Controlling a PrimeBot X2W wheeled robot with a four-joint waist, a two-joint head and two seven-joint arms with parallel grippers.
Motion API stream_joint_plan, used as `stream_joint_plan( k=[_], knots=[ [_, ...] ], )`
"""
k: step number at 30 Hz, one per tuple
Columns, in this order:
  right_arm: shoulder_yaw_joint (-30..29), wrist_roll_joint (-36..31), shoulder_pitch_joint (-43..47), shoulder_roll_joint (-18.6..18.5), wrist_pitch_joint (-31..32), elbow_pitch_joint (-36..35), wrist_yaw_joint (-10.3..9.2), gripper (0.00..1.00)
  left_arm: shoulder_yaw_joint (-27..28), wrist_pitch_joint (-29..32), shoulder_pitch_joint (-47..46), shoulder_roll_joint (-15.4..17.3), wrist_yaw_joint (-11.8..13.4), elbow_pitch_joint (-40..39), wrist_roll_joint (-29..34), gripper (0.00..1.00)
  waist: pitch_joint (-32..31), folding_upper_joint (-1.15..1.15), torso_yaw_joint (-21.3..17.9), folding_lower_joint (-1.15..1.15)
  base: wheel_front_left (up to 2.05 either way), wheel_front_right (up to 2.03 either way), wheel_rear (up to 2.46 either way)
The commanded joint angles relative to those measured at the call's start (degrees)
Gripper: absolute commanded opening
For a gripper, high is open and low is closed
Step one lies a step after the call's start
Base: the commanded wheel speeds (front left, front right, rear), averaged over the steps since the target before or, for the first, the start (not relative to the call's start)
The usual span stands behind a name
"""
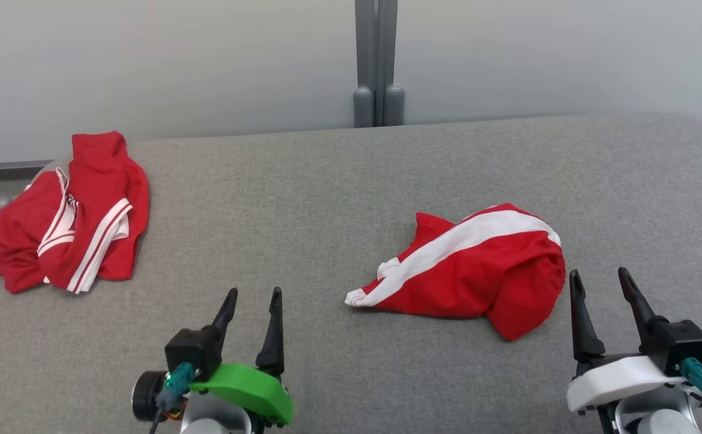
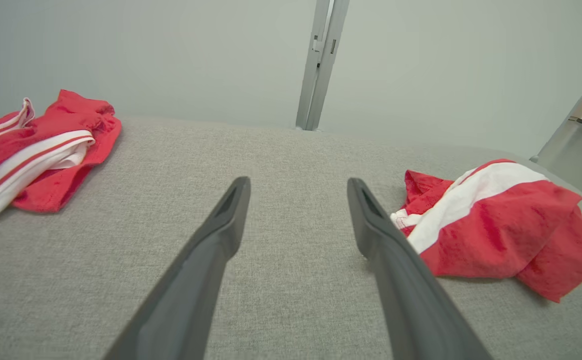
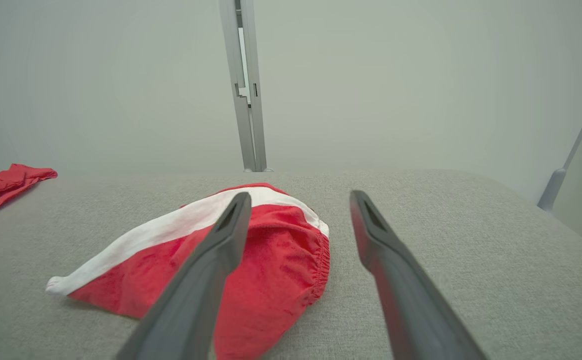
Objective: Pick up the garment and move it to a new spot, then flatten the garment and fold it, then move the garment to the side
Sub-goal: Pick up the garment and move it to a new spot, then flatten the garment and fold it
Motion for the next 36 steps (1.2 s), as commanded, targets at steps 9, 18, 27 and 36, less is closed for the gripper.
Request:
stream_joint_plan(
  k=[9, 18, 27, 36],
  knots=[
    [1.1, 0.3, 1.0, -0.1, -0.2, 0.7, -0.05, 1.0, 6.0, 0.0, 8.1, -0.8, 0.4, -4.7, 4.5, 1.0, -1.3, 0.0, -0.5, 0.0, 0.0, 0.0, 0.0],
    [1.3, -0.2, 0.2, -0.2, -0.2, 1.3, -0.06, 1.0, 7.7, 0.0, 9.2, -1.8, -0.6, -3.9, 6.7, 1.0, -1.4, 0.0, -0.7, 0.0, 0.0, 0.0, 0.0],
    [1.6, -0.3, 0.2, -0.2, -0.2, 1.4, -0.06, 1.0, 8.9, 0.0, 9.3, -2.4, -1.6, -2.7, 7.8, 1.0, -1.2, 0.0, -0.7, 0.0, 0.0, 0.0, 0.0],
    [1.9, -0.3, -0.4, -0.2, -0.2, 1.3, -0.06, 1.0, 5.3, 1.5, 4.4, -3.2, -3.8, 0.4, 8.8, 1.0, -0.1, 0.0, -1.4, 0.0, 0.0, 0.0, 0.0]
  ],
)
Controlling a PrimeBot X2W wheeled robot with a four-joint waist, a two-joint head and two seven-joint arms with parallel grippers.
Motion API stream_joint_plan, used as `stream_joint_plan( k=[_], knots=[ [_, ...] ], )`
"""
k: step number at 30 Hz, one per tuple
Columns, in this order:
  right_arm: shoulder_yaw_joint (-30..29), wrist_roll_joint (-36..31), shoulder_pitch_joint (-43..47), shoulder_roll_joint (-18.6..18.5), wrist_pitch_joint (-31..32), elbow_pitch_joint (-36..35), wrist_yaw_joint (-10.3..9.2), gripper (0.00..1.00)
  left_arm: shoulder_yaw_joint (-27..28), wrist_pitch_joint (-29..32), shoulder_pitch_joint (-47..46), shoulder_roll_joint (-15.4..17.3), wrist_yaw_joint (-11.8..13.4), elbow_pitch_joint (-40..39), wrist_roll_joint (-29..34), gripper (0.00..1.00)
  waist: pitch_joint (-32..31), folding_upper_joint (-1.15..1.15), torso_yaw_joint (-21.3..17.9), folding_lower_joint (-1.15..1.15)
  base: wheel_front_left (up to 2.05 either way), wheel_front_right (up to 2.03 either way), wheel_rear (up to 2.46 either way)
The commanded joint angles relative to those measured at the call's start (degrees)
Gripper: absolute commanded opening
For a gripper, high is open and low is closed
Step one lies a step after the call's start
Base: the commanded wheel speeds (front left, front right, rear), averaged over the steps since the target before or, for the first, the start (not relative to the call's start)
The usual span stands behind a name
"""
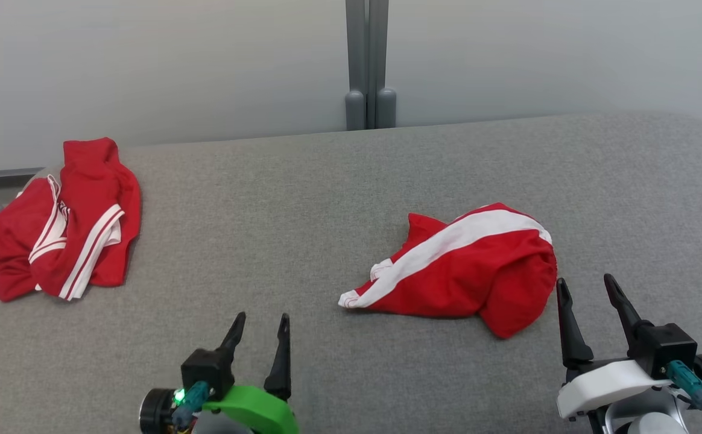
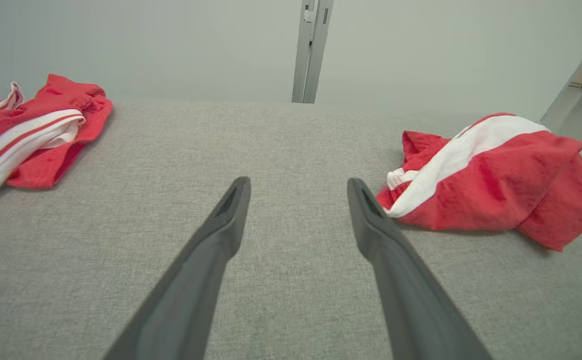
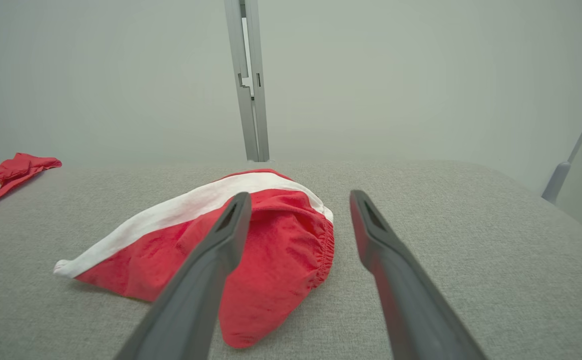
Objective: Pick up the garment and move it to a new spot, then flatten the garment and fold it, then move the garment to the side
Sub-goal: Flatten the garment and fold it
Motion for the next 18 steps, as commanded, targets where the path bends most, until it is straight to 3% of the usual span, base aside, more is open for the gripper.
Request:
stream_joint_plan(
  k=[1, 9, 18],
  knots=[
    [0.2, 0.0, -0.8, -0.2, -0.2, 0.0, -0.05, 1.0, -0.7, 0.6, -1.9, -0.2, -0.7, 0.7, 0.4, 1.0, 0.5, 0.0, -0.5, 0.0, 0.0, 0.0, 0.0],
    [1.7, -0.2, -1.7, -0.1, -0.2, 0.2, -0.05, 1.0, -5.7, 6.5, -10.1, -1.2, -4.0, 9.5, -0.6, 1.0, 2.9, 0.0, -3.8, 0.0, 0.0, 0.0, 0.0],
    [2.8, 0.0, -4.7, -0.1, -0.2, -0.5, -0.05, 1.0, -8.1, 9.7, -19.0, -1.6, -5.8, 19.4, -1.4, 1.0, 8.7, 0.0, -9.5, 0.0, 0.0, 0.0, 0.0]
  ],
)
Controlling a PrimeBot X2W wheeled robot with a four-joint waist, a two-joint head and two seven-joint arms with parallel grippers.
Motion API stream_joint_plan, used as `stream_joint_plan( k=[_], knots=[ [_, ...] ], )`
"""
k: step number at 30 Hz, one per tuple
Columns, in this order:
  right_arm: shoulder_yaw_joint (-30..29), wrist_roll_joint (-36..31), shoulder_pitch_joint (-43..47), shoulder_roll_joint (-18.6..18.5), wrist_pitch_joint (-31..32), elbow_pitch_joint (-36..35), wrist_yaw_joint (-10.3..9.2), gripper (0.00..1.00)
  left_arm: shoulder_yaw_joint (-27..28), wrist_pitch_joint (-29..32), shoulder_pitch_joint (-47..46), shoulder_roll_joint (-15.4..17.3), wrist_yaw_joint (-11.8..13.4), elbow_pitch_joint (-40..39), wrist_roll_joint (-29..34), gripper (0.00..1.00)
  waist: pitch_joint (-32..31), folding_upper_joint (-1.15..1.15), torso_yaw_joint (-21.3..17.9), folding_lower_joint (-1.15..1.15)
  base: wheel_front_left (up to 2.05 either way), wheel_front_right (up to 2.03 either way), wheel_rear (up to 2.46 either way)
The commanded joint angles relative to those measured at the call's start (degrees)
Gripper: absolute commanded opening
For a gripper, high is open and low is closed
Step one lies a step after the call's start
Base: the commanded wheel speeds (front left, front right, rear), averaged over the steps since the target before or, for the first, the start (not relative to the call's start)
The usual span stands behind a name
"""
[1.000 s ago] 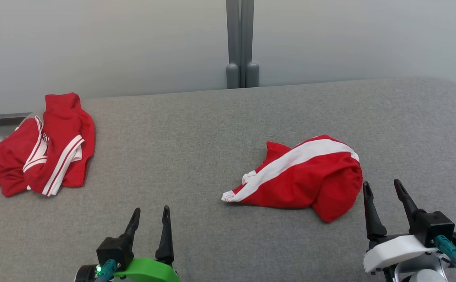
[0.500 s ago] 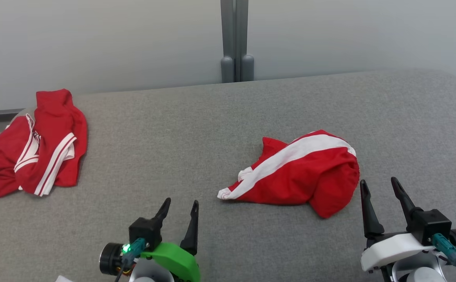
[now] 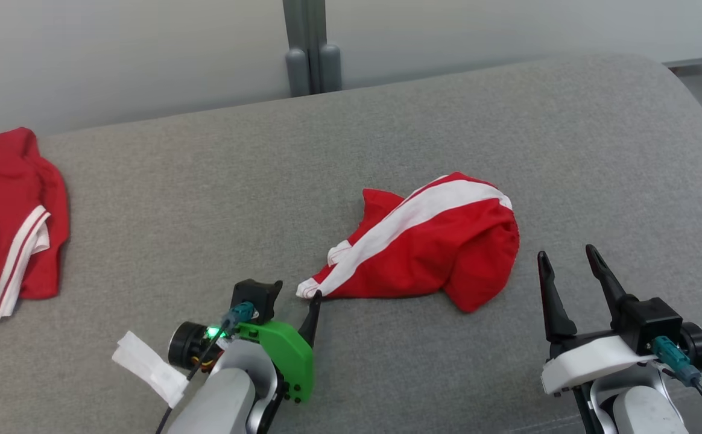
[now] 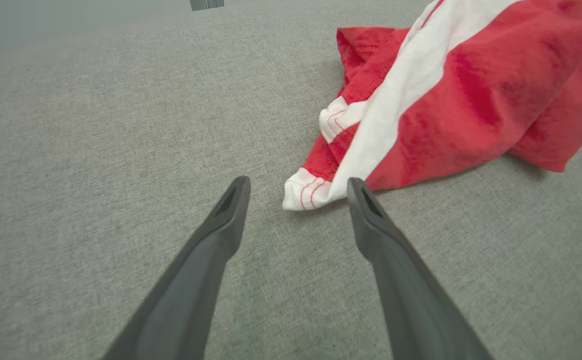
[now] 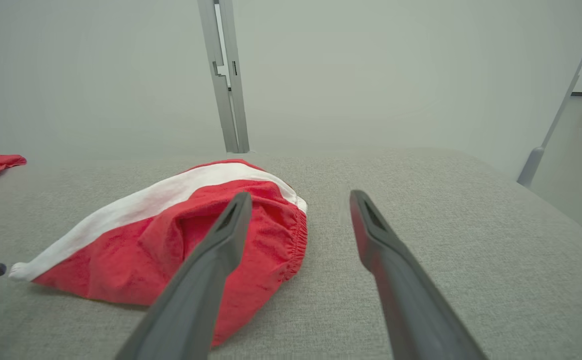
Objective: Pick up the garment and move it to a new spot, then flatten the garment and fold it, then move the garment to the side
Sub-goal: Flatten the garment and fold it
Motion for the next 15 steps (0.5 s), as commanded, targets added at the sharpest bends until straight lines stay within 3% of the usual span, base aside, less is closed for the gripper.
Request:
stream_joint_plan(
  k=[1, 7, 8, 9, 11, 13, 15],
  knots=[
    [-0.2, 0.3, -0.9, -0.1, -0.2, -0.1, -0.06, 1.0, 0.1, 0.1, -1.6, 0.2, -0.3, 1.0, -0.9, 1.0, 3.5, 0.0, -3.4, 0.0, 0.0, 0.0, 0.0],
    [-2.7, 0.0, -1.6, -0.1, -0.2, -0.2, -0.05, 1.0, -0.2, -0.3, -4.2, 0.1, -0.7, 4.6, -1.4, 1.0, 5.2, 0.0, -4.7, 0.0, 0.0, 0.0, 0.0],
    [-2.8, -0.1, -1.6, -0.1, -0.2, -0.2, -0.05, 1.0, -0.5, 0.0, -4.4, 0.1, -0.8, 5.1, -1.3, 0.65, 5.2, 0.0, -4.7, 0.0, 0.0, 0.0, 0.0],
    [-3.1, -0.1, -1.6, -0.1, -0.2, -0.2, -0.05, 1.0, -0.7, -0.1, -4.6, 0.1, -0.9, 5.6, -1.4, 0.48, 5.3, 0.0, -4.8, 0.0, 0.0, 0.0, 0.0],
    [-3.7, -0.1, -1.8, -0.1, -0.2, -0.3, -0.06, 1.0, -1.1, 0.0, -4.9, 0.1, -1.0, 6.3, -1.6, 0.35, 5.2, 0.0, -4.7, 0.0, 0.0, 0.0, 0.0],
    [-3.9, 0.0, -1.9, -0.1, -0.2, -0.4, -0.06, 1.0, -1.3, -0.6, -5.0, 0.1, -1.2, 6.8, -1.9, 0.0, 5.0, 0.0, -4.5, 0.0, 0.0, 0.0, 0.0],
    [-4.1, 0.2, -1.8, -0.1, -0.2, -0.4, -0.06, 1.0, -1.3, -2.1, -5.3, 0.1, -0.8, 6.6, -2.0, 0.0, 4.6, 0.0, -4.2, 0.0, 0.0, 0.0, 0.0]
  ],
)
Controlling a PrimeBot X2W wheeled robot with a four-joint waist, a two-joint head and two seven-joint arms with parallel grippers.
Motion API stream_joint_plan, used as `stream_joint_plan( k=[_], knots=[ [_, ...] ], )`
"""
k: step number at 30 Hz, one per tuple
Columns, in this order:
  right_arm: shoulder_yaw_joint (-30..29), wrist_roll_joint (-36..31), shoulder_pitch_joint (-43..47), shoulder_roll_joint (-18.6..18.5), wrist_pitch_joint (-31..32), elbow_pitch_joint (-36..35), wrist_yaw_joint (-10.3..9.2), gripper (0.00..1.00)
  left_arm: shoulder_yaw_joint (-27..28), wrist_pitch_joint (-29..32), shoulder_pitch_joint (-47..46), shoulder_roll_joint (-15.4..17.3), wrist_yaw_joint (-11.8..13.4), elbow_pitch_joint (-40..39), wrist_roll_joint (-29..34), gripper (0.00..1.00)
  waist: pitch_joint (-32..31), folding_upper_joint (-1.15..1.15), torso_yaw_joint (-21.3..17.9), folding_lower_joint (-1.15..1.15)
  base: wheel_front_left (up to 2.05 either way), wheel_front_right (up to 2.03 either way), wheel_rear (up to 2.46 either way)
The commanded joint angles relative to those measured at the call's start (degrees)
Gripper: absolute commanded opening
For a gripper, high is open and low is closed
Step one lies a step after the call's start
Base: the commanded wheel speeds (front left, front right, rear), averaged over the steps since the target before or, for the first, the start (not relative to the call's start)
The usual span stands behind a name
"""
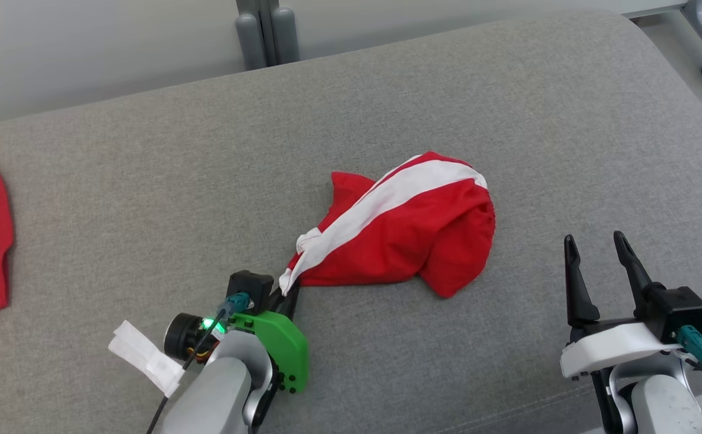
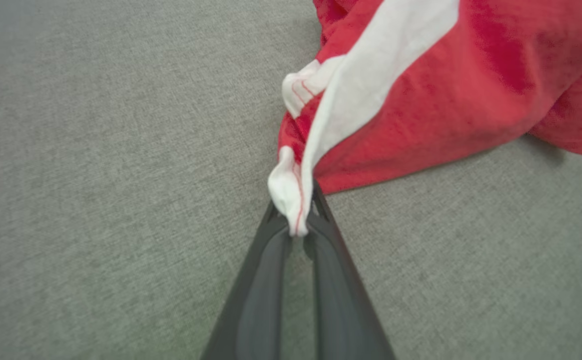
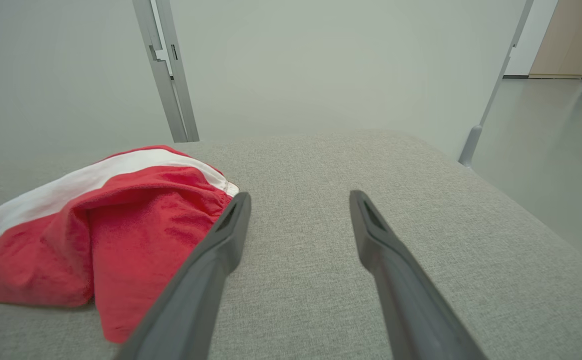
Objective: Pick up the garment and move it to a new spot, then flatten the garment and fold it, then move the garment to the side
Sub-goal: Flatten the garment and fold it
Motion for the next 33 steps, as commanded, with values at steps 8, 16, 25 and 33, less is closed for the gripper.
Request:
stream_joint_plan(
  k=[8, 16, 25, 33],
  knots=[
    [-0.5, 0.3, 1.2, -0.1, -0.2, 0.4, -0.06, 1.0, 1.9, -5.7, 0.1, 1.3, 2.8, -4.6, -1.1, 0.0, -2.6, 0.0, 2.3, 0.0, 0.0, 0.0, 0.0],
    [-1.3, -0.2, 2.1, -0.1, -0.2, 0.9, -0.06, 1.0, 5.4, -3.2, 6.6, 6.5, 7.1, -13.4, -3.4, 0.0, -4.3, 0.0, 3.3, 0.0, 0.0, 0.0, 0.0],
    [-1.4, -0.1, 1.3, -0.1, -0.2, 1.4, -0.06, 1.0, 7.5, -0.3, 12.8, 9.2, 9.5, -13.4, -6.2, 0.0, -2.8, 0.0, 2.4, 0.0, 0.0, 0.0, 0.0],
    [-2.4, -0.7, 1.0, -0.1, -0.2, 1.7, -0.06, 1.0, 9.0, -3.7, 13.5, 8.0, 9.6, -12.4, -7.8, 0.68, -2.5, 0.0, 2.2, 0.0, 0.0, 0.0, 0.0]
  ],
)
